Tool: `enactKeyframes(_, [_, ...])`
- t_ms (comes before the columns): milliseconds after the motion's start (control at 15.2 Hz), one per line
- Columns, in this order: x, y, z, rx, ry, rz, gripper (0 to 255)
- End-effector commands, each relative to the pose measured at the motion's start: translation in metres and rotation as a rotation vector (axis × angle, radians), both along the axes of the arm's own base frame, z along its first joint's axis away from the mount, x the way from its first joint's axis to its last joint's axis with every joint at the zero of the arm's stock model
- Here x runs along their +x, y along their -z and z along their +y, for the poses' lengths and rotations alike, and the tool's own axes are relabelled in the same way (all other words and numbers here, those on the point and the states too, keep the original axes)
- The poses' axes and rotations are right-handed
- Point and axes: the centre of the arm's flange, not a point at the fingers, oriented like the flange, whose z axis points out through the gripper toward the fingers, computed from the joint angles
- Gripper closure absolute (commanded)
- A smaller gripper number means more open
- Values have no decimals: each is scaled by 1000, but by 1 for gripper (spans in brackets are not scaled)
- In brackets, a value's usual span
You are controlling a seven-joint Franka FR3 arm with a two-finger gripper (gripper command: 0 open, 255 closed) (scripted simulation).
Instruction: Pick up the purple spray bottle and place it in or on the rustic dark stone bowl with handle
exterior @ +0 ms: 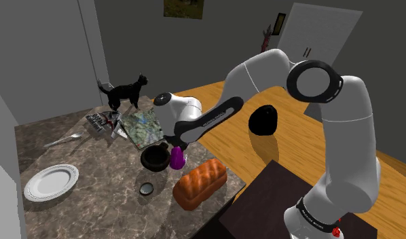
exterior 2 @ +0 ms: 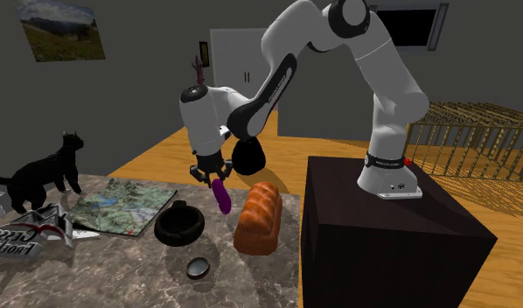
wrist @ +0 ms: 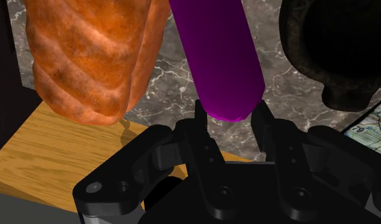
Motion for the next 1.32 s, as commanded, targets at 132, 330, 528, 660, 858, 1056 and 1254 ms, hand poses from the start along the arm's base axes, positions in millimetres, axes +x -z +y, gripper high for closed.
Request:
enactKeyframes(132, [0,-22,1,0,0,0,255])
enactKeyframes(330, [0,-38,1,0,0,0,255])
enactKeyframes(528, [0,-53,1,0,0,0,255])
enactKeyframes(660, [0,-64,1,0,0,0,255])
enactKeyframes(858, [20,-63,18,0,0,0,255])
enactKeyframes(1056, [49,-58,44,0,0,0,255])
enactKeyframes(1254, [79,-53,70,0,0,0,255])
